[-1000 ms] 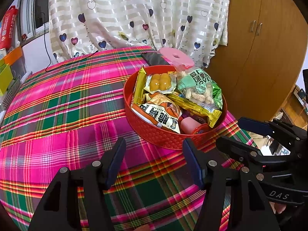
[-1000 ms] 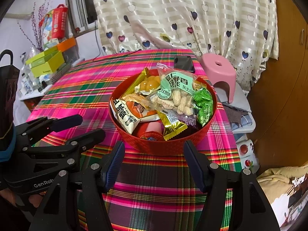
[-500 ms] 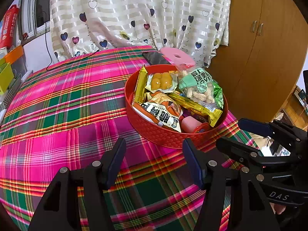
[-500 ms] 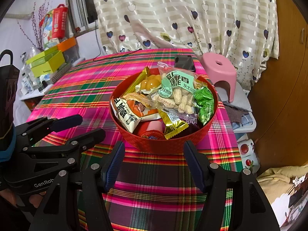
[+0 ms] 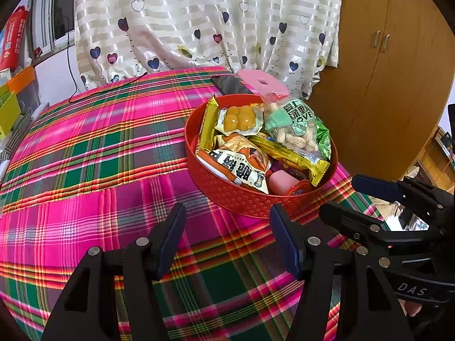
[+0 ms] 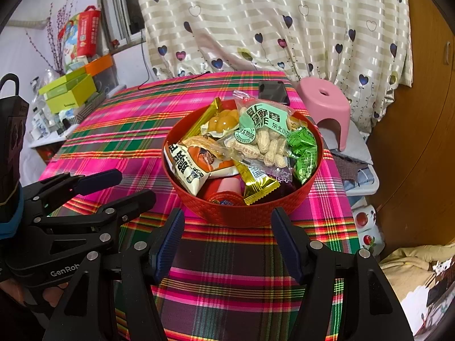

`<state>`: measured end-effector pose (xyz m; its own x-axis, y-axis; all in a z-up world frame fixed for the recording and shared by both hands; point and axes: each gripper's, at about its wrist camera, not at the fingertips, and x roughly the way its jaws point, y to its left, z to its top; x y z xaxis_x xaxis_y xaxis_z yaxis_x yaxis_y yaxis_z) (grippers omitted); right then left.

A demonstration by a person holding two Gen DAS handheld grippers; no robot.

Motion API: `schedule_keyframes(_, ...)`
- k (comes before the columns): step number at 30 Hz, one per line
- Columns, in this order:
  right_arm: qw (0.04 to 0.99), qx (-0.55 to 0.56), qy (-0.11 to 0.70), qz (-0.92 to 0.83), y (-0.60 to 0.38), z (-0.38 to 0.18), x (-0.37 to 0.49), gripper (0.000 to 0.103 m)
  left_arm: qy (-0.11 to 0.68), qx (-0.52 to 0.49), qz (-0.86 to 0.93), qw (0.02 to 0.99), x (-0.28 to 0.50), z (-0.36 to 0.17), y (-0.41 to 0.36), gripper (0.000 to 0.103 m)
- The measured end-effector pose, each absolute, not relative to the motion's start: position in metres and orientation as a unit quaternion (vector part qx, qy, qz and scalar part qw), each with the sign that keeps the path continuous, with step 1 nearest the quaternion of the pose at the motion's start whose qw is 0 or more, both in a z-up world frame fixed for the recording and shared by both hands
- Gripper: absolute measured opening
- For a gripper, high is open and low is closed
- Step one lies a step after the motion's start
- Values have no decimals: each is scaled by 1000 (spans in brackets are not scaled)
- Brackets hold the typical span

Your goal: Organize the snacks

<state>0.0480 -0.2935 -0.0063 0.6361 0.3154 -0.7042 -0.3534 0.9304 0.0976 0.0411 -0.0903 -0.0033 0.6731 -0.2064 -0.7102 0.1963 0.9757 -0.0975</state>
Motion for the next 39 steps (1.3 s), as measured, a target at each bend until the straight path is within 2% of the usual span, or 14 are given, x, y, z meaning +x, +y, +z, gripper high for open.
schedule_keyframes(39,903,-26,385,187,-294,-8,50,63,390,-6,-110,914,42,-3,-91,61)
